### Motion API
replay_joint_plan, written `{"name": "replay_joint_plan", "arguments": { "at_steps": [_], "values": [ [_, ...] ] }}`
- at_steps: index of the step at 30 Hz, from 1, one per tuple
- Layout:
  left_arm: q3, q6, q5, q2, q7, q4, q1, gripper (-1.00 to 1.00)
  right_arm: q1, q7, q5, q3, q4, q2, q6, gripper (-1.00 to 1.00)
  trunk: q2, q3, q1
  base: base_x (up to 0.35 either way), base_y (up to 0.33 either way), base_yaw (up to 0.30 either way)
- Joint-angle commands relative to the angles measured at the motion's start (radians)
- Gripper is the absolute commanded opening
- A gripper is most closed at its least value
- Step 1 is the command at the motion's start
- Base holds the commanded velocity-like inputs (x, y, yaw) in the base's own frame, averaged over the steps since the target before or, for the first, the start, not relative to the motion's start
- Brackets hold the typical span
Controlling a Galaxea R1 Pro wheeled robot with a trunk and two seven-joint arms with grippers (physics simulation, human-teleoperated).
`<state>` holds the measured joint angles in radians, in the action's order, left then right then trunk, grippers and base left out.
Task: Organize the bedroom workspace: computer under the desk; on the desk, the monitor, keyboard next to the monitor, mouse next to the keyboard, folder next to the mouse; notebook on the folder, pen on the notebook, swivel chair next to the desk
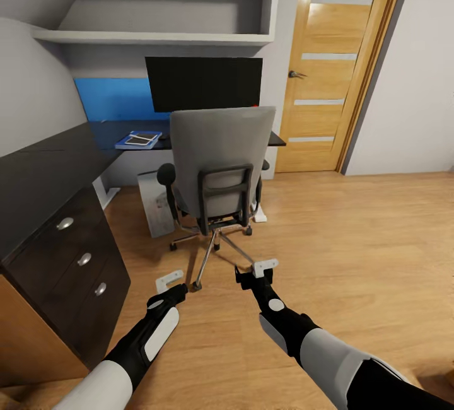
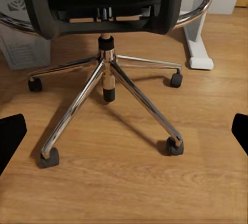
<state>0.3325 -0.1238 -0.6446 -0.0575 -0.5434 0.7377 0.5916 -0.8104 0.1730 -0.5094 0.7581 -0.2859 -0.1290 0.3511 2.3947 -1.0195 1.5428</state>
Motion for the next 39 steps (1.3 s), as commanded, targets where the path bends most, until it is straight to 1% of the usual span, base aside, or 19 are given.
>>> {"name": "replay_joint_plan", "arguments": {
  "at_steps": [1,3,25,30,39],
  "values": [
    [0.003,-0.004,-0.004,0.001,-0.007,0.002,0.001,1.00,-0.001,0.006,-0.006,0.008,0.001,0.000,0.003,1.00,0.000,-0.001,0.000,-0.031,0.000,0.000],
    [0.003,-0.004,-0.004,0.001,-0.007,0.002,0.001,1.00,-0.001,0.006,-0.006,0.008,0.001,0.000,0.003,1.00,0.000,-0.001,0.000,-0.022,0.000,0.000],
    [0.003,-0.004,-0.008,-0.001,-0.011,0.002,0.001,1.00,-0.001,0.006,-0.006,0.006,0.001,0.005,0.005,1.00,-0.154,0.068,-0.085,-0.005,0.000,0.000],
    [0.003,-0.004,-0.009,-0.001,-0.010,0.002,0.001,1.00,-0.001,0.006,-0.006,0.006,0.001,0.007,0.005,1.00,-0.189,0.084,-0.104,-0.196,0.000,0.000],
    [0.003,-0.004,-0.008,-0.001,-0.008,0.001,0.001,1.00,-0.001,0.008,-0.006,0.005,0.001,0.008,0.005,1.00,-0.252,0.112,-0.138,-0.319,0.000,0.000]
  ]
}}
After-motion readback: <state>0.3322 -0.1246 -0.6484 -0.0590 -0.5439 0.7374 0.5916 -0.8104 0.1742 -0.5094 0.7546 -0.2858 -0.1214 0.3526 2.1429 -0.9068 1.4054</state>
